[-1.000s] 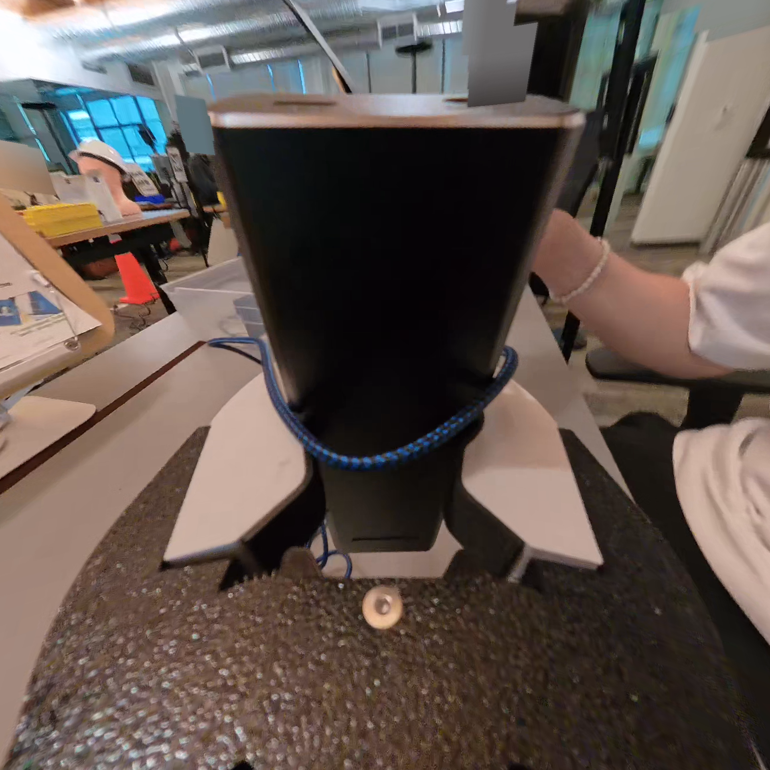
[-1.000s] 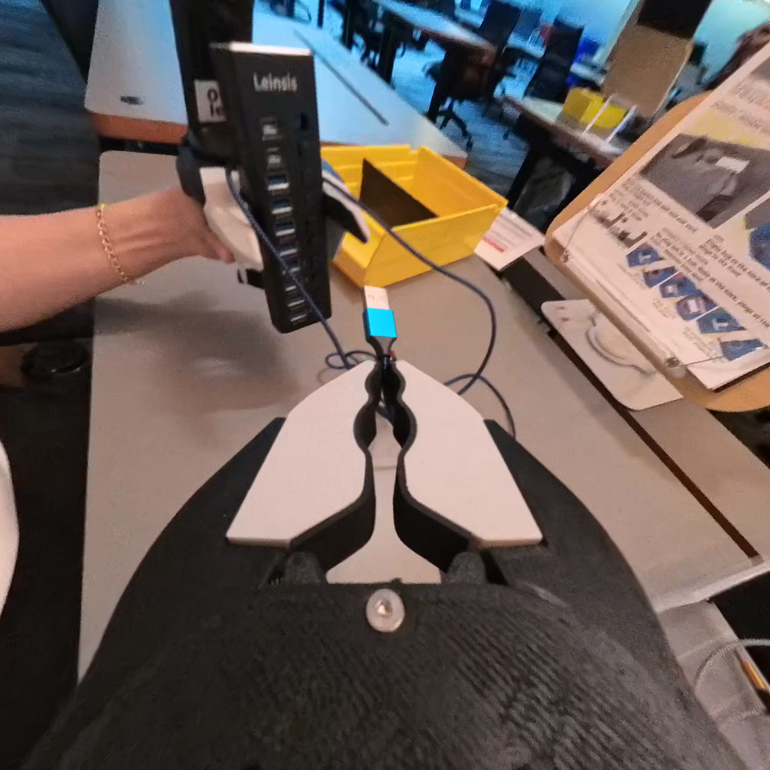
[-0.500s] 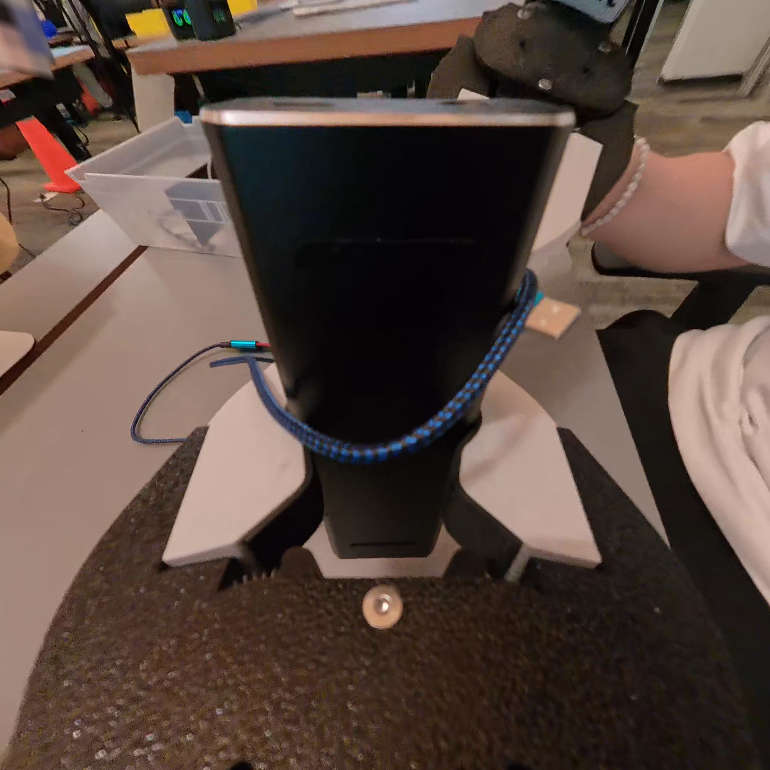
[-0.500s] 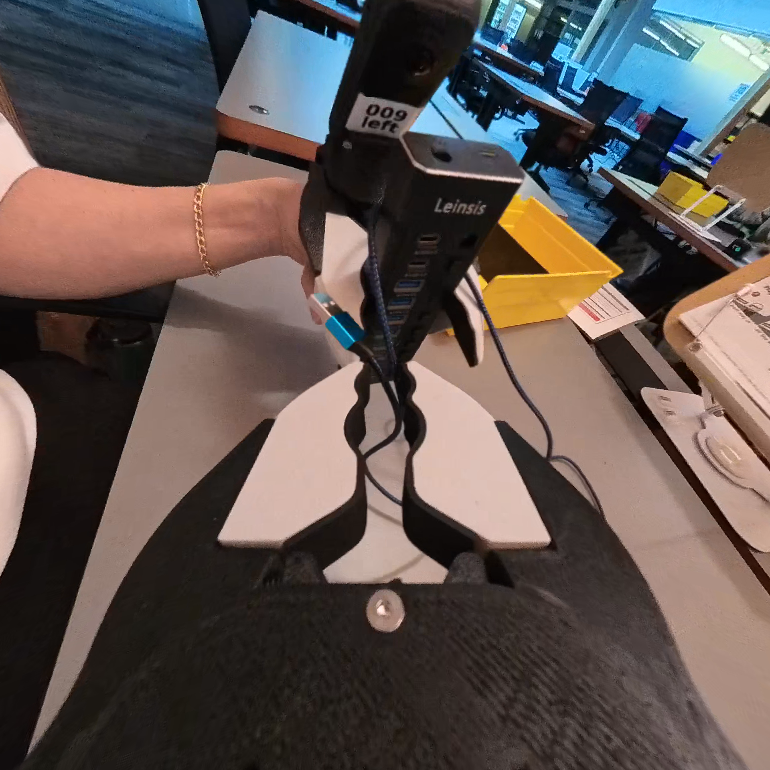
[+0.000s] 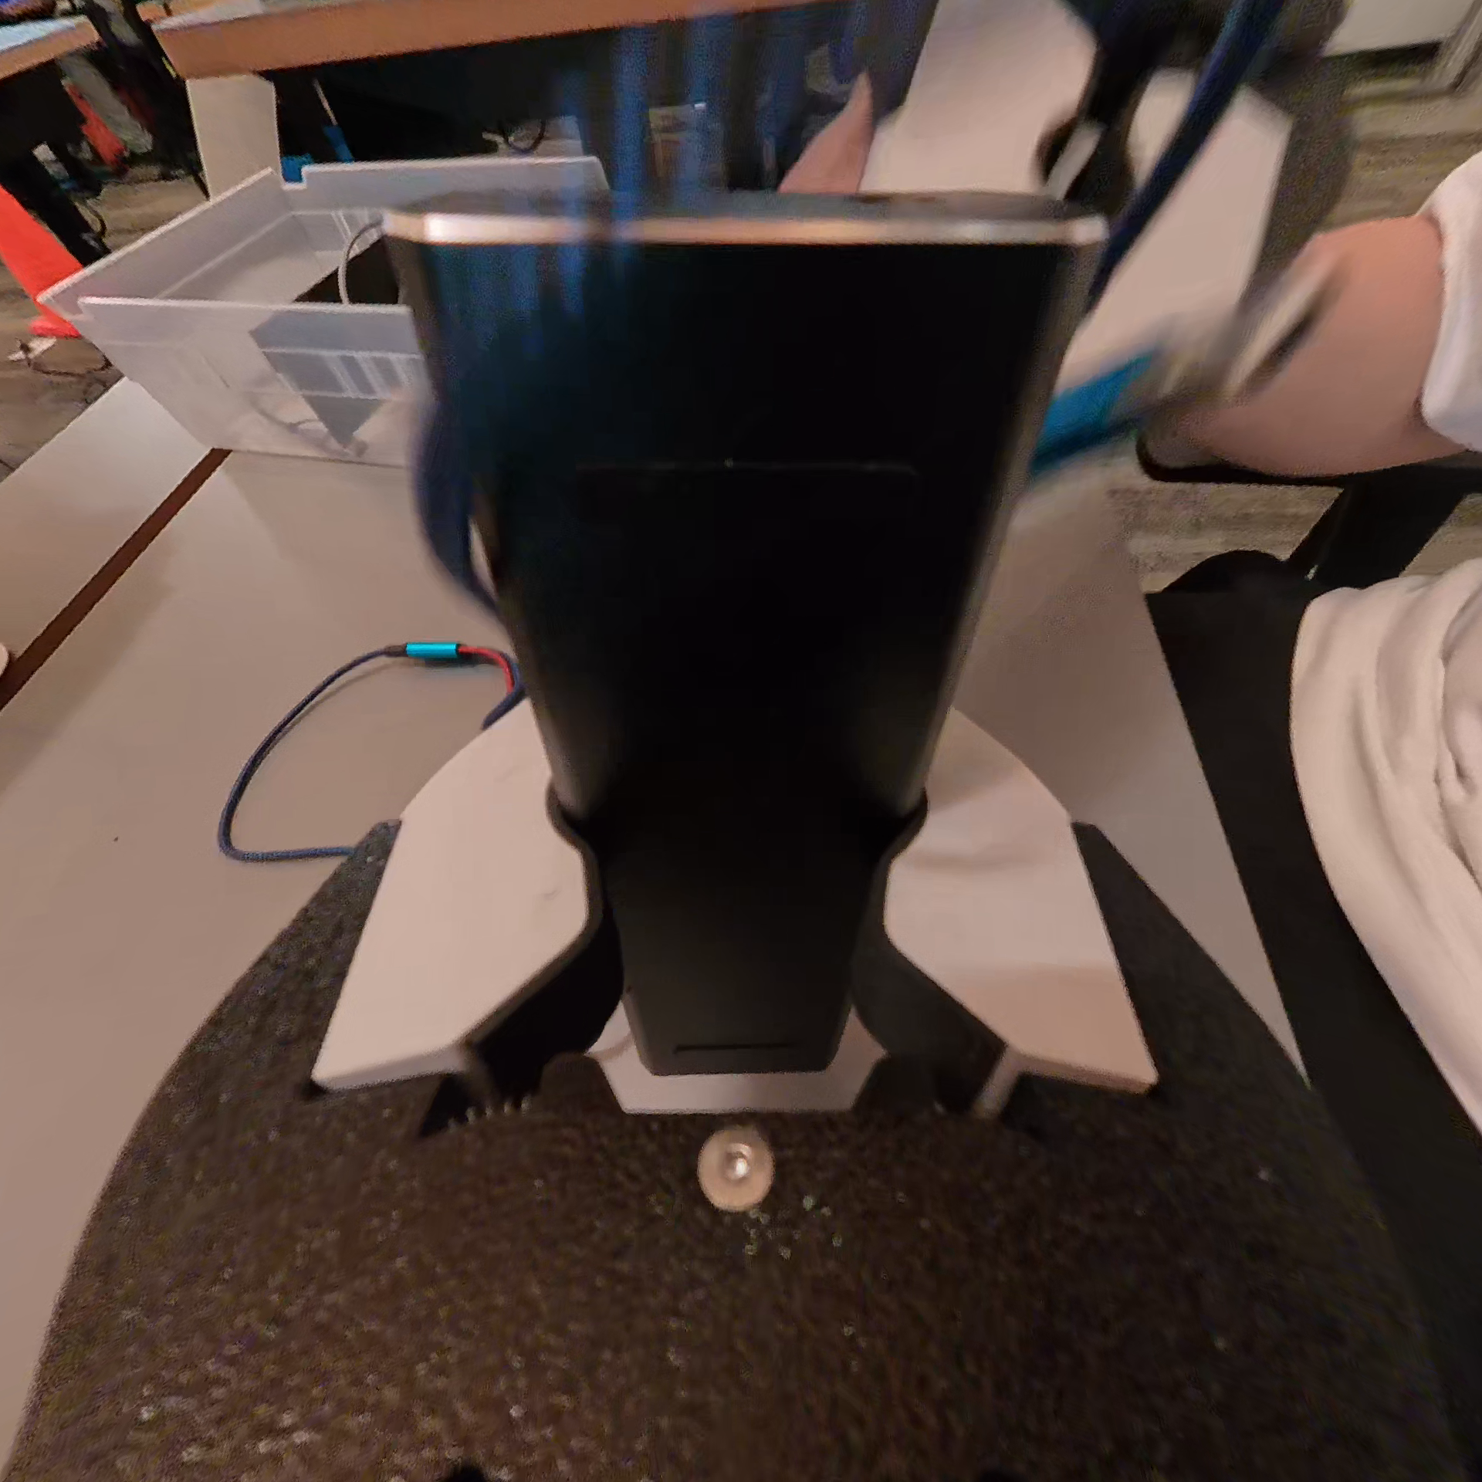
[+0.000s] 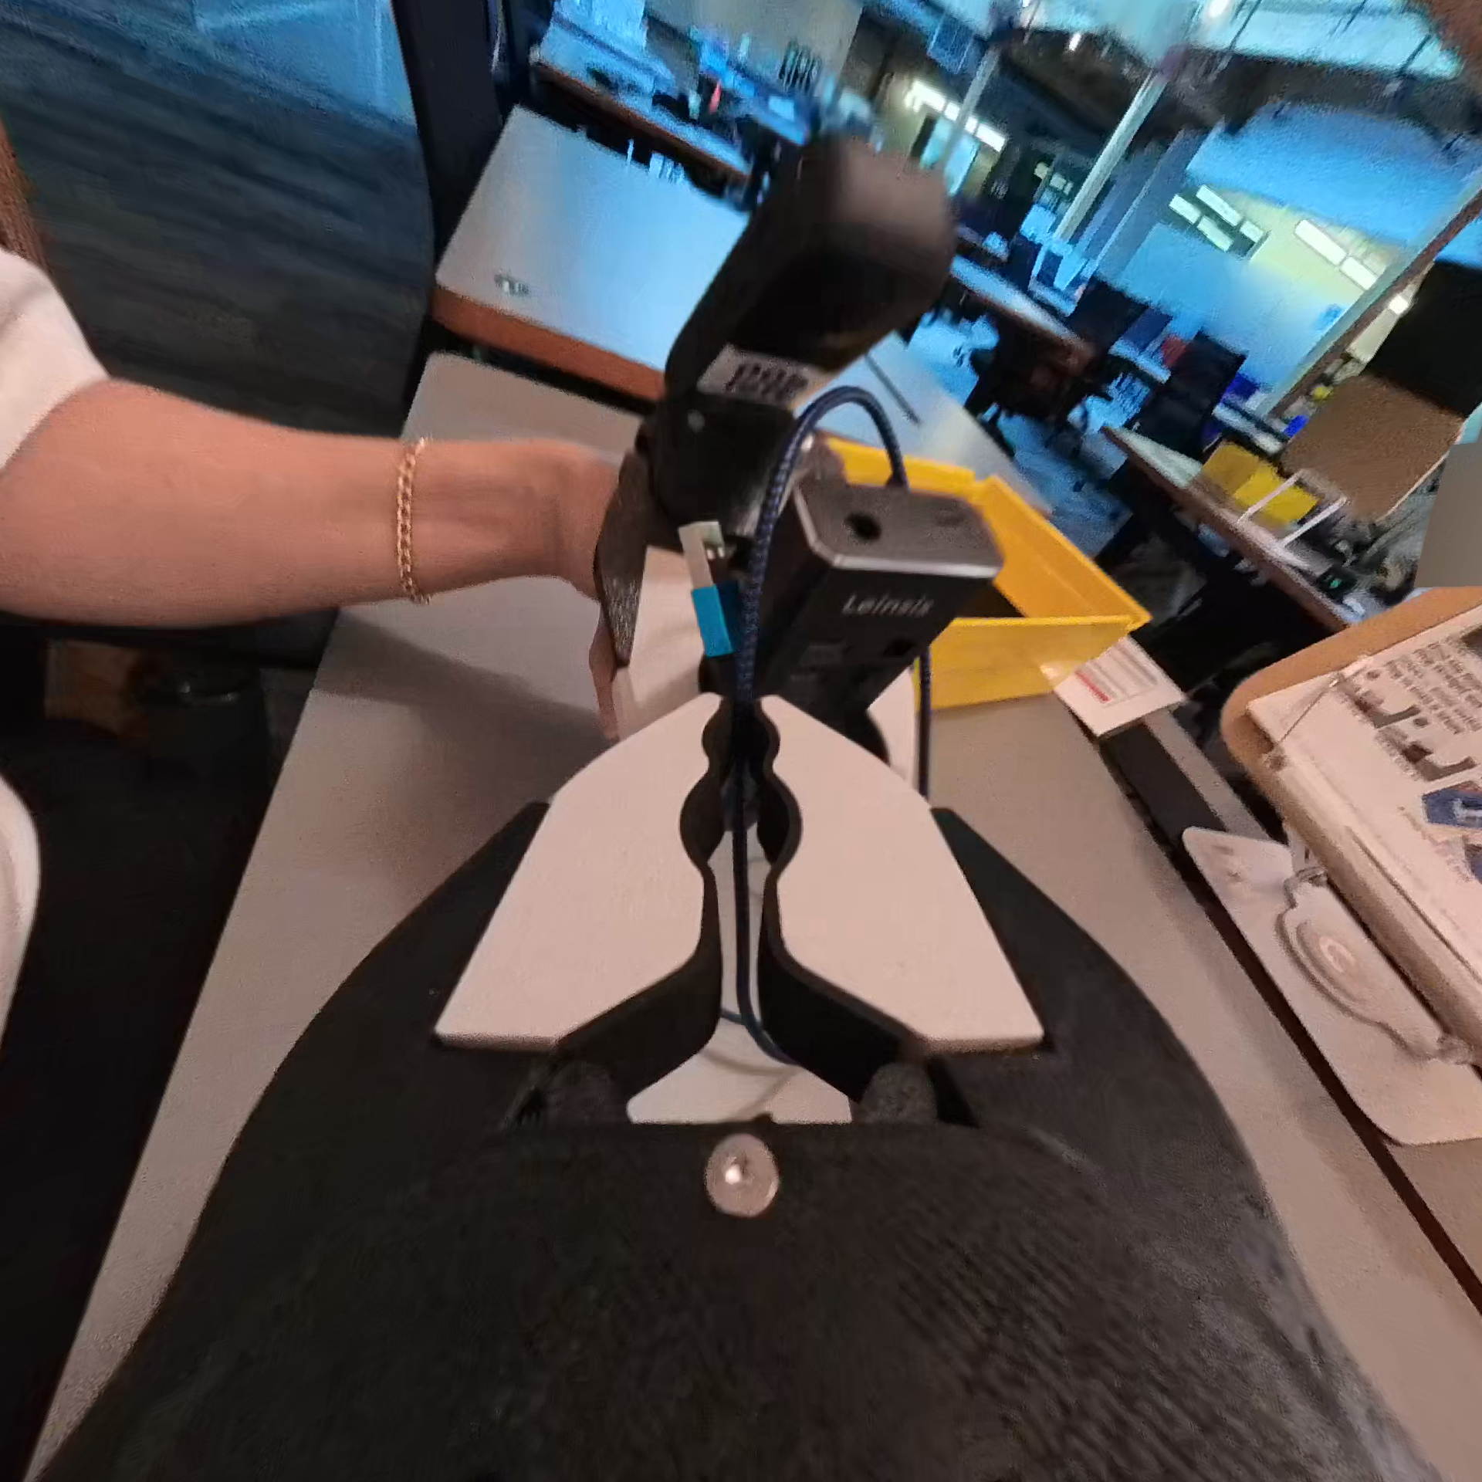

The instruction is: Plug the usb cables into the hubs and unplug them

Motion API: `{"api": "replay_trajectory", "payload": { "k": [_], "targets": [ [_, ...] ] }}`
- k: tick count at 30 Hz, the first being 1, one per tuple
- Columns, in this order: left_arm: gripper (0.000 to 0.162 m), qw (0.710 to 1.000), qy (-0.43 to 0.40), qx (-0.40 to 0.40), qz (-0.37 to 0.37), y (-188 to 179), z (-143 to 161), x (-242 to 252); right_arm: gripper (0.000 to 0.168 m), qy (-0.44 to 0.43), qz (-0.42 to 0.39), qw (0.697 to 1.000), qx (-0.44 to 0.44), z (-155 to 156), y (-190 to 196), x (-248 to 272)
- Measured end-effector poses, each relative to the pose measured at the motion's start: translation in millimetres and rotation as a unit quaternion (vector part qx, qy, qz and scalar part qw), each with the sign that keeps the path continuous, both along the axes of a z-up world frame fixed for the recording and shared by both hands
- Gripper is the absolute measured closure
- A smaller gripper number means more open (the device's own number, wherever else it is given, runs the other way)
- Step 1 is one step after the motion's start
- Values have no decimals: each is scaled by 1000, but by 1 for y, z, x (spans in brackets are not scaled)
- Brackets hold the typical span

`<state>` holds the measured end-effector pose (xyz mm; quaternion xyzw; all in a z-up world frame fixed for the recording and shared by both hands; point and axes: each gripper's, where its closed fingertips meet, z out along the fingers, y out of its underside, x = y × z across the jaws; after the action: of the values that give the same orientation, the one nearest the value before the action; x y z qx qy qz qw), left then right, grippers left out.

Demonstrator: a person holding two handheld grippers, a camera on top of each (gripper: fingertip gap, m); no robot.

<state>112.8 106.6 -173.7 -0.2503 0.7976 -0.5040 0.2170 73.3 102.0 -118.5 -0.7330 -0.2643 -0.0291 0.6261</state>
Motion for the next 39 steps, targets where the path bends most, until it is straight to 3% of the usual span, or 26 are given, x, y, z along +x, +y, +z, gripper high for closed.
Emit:
{"api": "replay_trajectory", "payload": {
  "k": [4, 6, 11, 13, 20, 25, 28, 31, 34, 35, 39],
  "targets": [
    [91, 1000, 6, 9, -4, 1, -5, -1, 165, 43, -91, 982, 158, 64, -18, 35],
    [91, 1000, 7, 12, -15, -3, -6, -3, 165, 47, -154, 969, 190, 77, -27, 59],
    [91, 1000, -9, -3, -10, -1, 3, -3, 165, -29, -285, 958, 33, 18, -25, 122],
    [91, 1000, -21, -7, 8, 7, 10, -2, 165, -55, -280, 956, -66, -21, -22, 129],
    [91, 996, -60, -19, 66, 41, 32, -5, 163, -140, -161, 955, -208, -97, 9, 117],
    [91, 996, -59, -21, 69, 48, 32, -8, 157, -108, -68, 954, -271, -106, 26, 122],
    [91, 996, -57, -16, 59, 47, 31, -11, 136, -70, -37, 942, -327, -106, 25, 126],
    [91, 997, -57, -18, 52, 47, 31, -13, 101, -79, -24, 915, -395, -106, 11, 131],
    [91, 997, -56, -21, 54, 50, 31, -14, 91, -105, -42, 882, -458, -105, -5, 143],
    [91, 997, -55, -22, 56, 52, 31, -14, 80, -112, -44, 876, -467, -105, -7, 144],
    [91, 997, -55, -25, 56, 54, 31, -15, 67, -160, -51, 860, -482, -127, -4, 152]
  ]
}}
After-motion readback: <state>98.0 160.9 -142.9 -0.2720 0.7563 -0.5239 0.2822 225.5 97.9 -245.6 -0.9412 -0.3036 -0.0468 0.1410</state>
